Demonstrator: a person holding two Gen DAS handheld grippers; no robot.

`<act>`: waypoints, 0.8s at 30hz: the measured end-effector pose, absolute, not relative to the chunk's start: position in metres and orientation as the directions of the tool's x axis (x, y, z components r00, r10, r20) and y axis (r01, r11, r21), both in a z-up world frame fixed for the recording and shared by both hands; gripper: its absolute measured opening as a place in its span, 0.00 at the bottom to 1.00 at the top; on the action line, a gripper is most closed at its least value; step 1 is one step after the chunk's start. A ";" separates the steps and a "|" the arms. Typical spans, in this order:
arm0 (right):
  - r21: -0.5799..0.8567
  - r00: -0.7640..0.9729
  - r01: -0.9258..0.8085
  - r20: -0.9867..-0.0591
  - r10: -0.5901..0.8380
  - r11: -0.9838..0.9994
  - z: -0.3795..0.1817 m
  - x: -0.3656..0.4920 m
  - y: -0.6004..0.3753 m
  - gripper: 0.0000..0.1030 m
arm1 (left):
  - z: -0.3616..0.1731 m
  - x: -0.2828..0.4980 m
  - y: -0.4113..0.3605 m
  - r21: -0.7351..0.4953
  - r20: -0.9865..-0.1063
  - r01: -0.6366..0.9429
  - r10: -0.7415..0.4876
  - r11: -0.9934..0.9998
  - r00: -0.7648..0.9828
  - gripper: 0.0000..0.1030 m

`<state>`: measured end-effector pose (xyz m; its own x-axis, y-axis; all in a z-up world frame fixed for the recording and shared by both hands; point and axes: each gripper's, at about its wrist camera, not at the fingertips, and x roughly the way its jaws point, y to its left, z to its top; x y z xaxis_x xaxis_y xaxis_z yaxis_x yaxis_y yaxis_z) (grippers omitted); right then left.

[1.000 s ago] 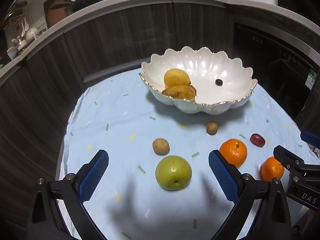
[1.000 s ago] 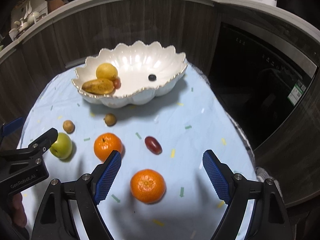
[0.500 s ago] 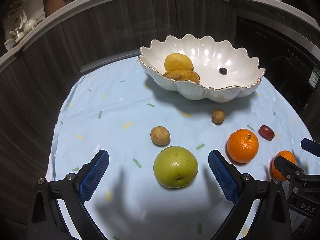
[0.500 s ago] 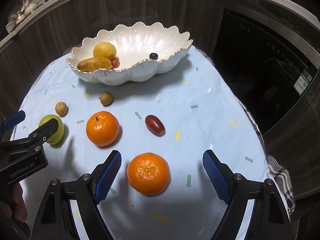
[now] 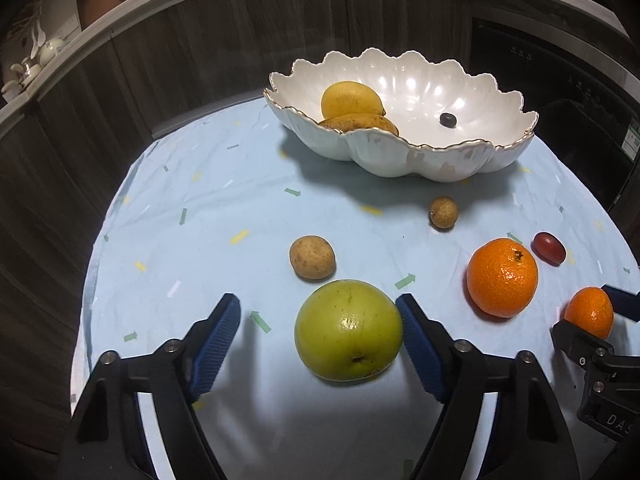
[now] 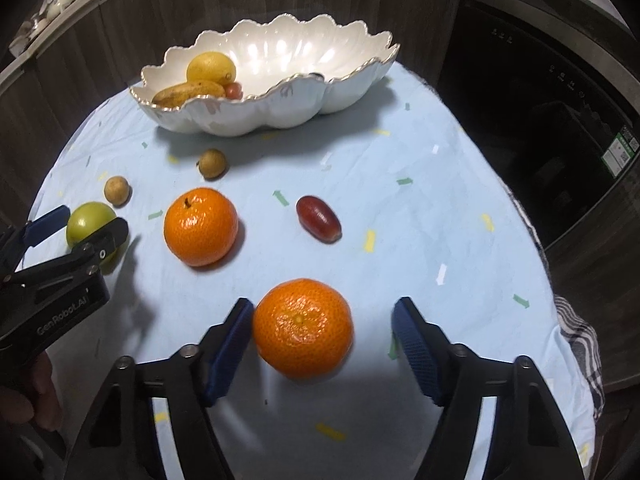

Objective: Organize fruits
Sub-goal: 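Grasp the green apple with the left tool while the right tool grasps a tangerine, then carry the green apple and tangerine over the white bowl with both tools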

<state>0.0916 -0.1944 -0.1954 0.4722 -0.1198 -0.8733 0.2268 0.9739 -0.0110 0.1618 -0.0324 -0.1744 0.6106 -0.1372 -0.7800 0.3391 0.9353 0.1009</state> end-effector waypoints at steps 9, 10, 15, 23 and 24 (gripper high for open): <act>0.023 0.486 0.189 -0.871 -0.074 0.982 -0.195 0.091 -0.189 0.44 | -0.180 0.159 -0.035 0.068 -0.783 0.362 -0.175 0.930 0.597 0.58; 0.024 0.487 0.188 -0.870 -0.072 0.982 -0.195 0.091 -0.190 0.44 | -0.180 0.158 -0.036 0.064 -0.782 0.369 -0.183 0.927 0.595 0.54; 0.029 0.487 0.187 -0.871 -0.067 0.982 -0.195 0.092 -0.190 0.43 | -0.179 0.155 -0.040 0.070 -0.778 0.380 -0.188 0.922 0.600 0.47; 0.035 0.489 0.189 -0.870 -0.063 0.981 -0.194 0.091 -0.191 0.42 | -0.178 0.154 -0.036 0.056 -0.777 0.362 -0.187 0.930 0.601 0.47; 0.035 0.490 0.190 -0.870 -0.063 0.981 -0.193 0.091 -0.191 0.42 | -0.177 0.153 -0.035 0.055 -0.777 0.360 -0.187 0.931 0.601 0.47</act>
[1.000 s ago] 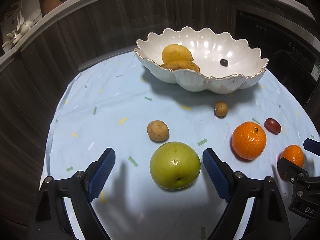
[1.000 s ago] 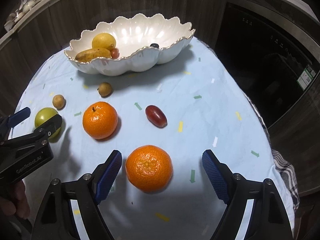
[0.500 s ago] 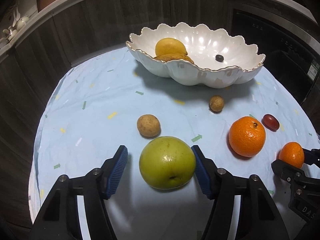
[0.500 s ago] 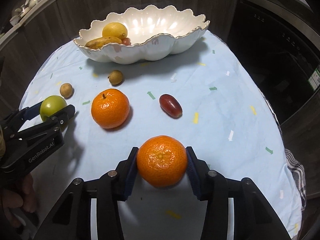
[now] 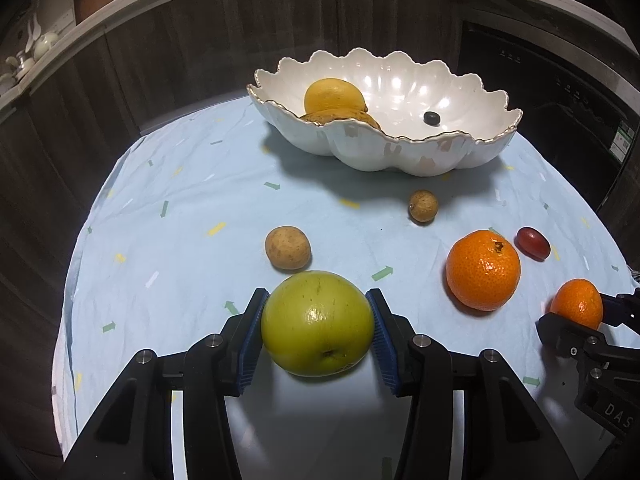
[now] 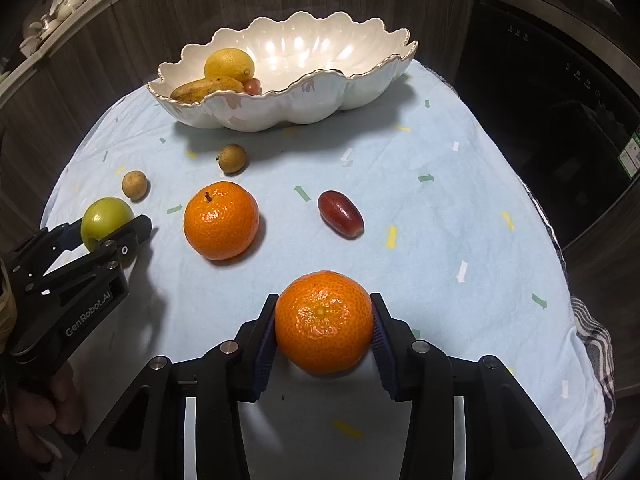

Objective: Organize fruits
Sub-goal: 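Carry the green apple and tangerine over the white bowl with both tools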

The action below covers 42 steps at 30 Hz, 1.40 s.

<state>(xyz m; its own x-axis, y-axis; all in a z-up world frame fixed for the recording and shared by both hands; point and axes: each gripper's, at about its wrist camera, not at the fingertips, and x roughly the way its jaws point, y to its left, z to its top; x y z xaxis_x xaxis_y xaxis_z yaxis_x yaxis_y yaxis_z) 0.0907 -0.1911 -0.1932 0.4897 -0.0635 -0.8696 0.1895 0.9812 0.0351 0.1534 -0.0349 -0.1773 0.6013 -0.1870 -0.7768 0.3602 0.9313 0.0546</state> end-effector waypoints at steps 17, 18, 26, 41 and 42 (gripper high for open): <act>0.043 0.544 0.163 -0.838 -0.053 0.986 -0.174 0.086 -0.189 0.42 | -0.157 0.144 -0.028 0.064 -0.761 0.329 -0.167 0.942 0.626 0.47; 0.045 0.547 0.159 -0.835 -0.051 0.986 -0.172 0.086 -0.189 0.42 | -0.156 0.144 -0.027 0.064 -0.762 0.325 -0.164 0.943 0.626 0.47; 0.054 0.577 0.128 -0.817 -0.030 0.990 -0.164 0.086 -0.186 0.42 | -0.142 0.135 -0.014 0.075 -0.757 0.278 -0.127 0.958 0.641 0.47; 0.077 0.623 0.098 -0.782 -0.001 0.992 -0.144 0.085 -0.187 0.41 | -0.120 0.121 -0.008 0.085 -0.746 0.236 -0.096 0.968 0.659 0.47; 0.078 0.625 0.097 -0.780 0.000 0.992 -0.143 0.086 -0.187 0.41 | -0.119 0.121 -0.008 0.084 -0.745 0.235 -0.095 0.968 0.660 0.47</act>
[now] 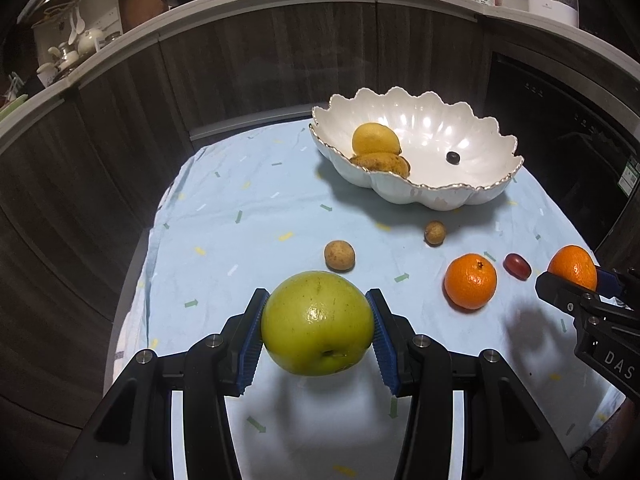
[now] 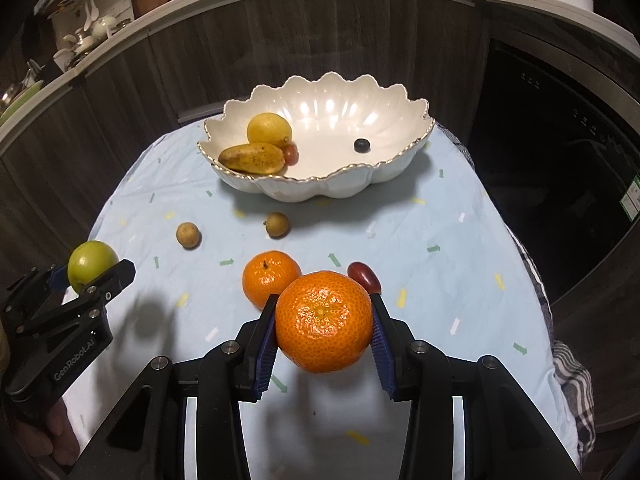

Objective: Organize fruits
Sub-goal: 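Carry the green apple and tangerine over the white bowl with both tools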

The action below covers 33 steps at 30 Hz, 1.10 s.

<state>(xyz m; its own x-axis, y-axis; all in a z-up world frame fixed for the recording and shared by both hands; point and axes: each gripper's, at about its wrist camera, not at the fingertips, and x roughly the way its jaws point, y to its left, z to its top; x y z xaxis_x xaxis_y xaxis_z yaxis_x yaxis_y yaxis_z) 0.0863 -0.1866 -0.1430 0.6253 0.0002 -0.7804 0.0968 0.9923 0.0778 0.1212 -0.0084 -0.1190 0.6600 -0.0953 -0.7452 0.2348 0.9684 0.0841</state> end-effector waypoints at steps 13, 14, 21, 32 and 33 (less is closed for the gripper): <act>0.087 0.661 0.092 -0.750 0.005 0.992 -0.121 0.107 -0.197 0.41 | -0.100 0.134 -0.021 0.095 -0.730 0.234 -0.091 0.968 0.677 0.47; 0.087 0.663 0.092 -0.749 0.004 0.992 -0.120 0.108 -0.199 0.41 | -0.099 0.136 -0.024 0.095 -0.728 0.236 -0.094 0.967 0.679 0.47; 0.078 0.682 0.095 -0.731 -0.008 0.992 -0.106 0.126 -0.211 0.41 | -0.086 0.150 -0.037 0.095 -0.716 0.246 -0.105 0.965 0.690 0.47; 0.063 0.699 0.088 -0.715 -0.016 0.994 -0.089 0.153 -0.230 0.41 | -0.071 0.176 -0.056 0.086 -0.702 0.261 -0.127 0.962 0.700 0.47; 0.063 0.700 0.087 -0.714 -0.016 0.994 -0.088 0.155 -0.231 0.41 | -0.069 0.179 -0.058 0.086 -0.701 0.262 -0.129 0.961 0.702 0.47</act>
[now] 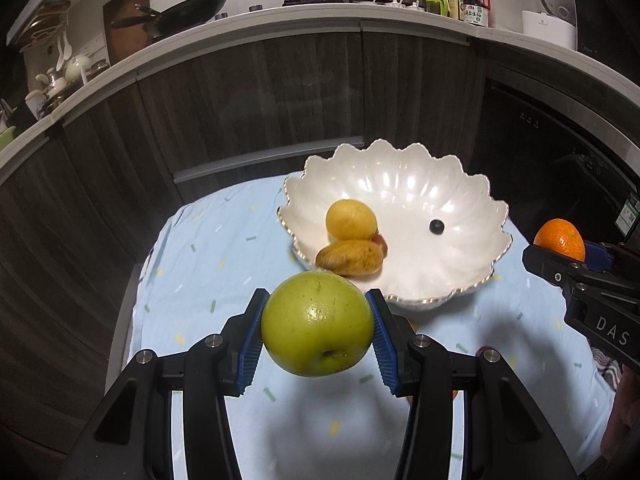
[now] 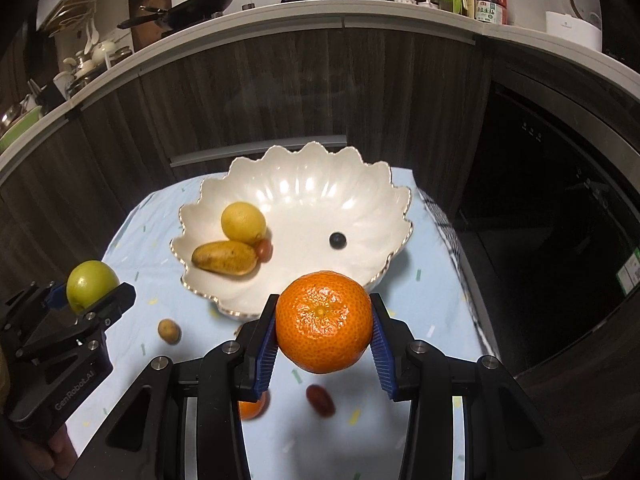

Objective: Organize fruits
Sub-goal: 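Carry the green apple and tangerine over the white bowl with both tools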

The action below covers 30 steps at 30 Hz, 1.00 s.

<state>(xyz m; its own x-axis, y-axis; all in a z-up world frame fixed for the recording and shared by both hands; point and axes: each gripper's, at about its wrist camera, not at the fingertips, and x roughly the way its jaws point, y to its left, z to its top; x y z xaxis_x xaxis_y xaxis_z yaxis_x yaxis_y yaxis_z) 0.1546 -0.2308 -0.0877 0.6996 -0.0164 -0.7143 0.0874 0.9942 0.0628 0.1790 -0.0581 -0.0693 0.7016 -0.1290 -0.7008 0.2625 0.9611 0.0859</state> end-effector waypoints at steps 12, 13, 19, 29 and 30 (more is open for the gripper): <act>0.059 0.702 0.092 -0.712 -0.023 0.994 -0.080 0.179 -0.247 0.41 | -0.059 0.208 -0.078 0.095 -0.692 0.295 -0.150 0.951 0.706 0.47; 0.058 0.703 0.091 -0.711 -0.023 0.994 -0.079 0.181 -0.248 0.41 | -0.059 0.211 -0.080 0.096 -0.691 0.300 -0.153 0.949 0.707 0.47; 0.044 0.702 0.076 -0.712 -0.022 0.996 -0.077 0.196 -0.253 0.41 | -0.056 0.227 -0.090 0.095 -0.687 0.314 -0.167 0.945 0.708 0.47; 0.023 0.689 0.042 -0.725 -0.012 0.999 -0.081 0.220 -0.257 0.41 | -0.061 0.248 -0.098 0.101 -0.693 0.330 -0.172 0.938 0.701 0.47; 0.021 0.687 0.038 -0.726 -0.011 0.999 -0.082 0.222 -0.256 0.41 | -0.062 0.250 -0.098 0.102 -0.694 0.332 -0.172 0.938 0.699 0.47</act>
<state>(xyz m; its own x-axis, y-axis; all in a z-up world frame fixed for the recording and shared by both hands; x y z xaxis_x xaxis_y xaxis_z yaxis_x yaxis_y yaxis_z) 0.2221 -0.2563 -0.0816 0.6874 -0.0109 -0.7262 0.0383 0.9990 0.0213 0.2495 -0.0981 -0.0620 0.6993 -0.1720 -0.6938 0.3315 0.9380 0.1016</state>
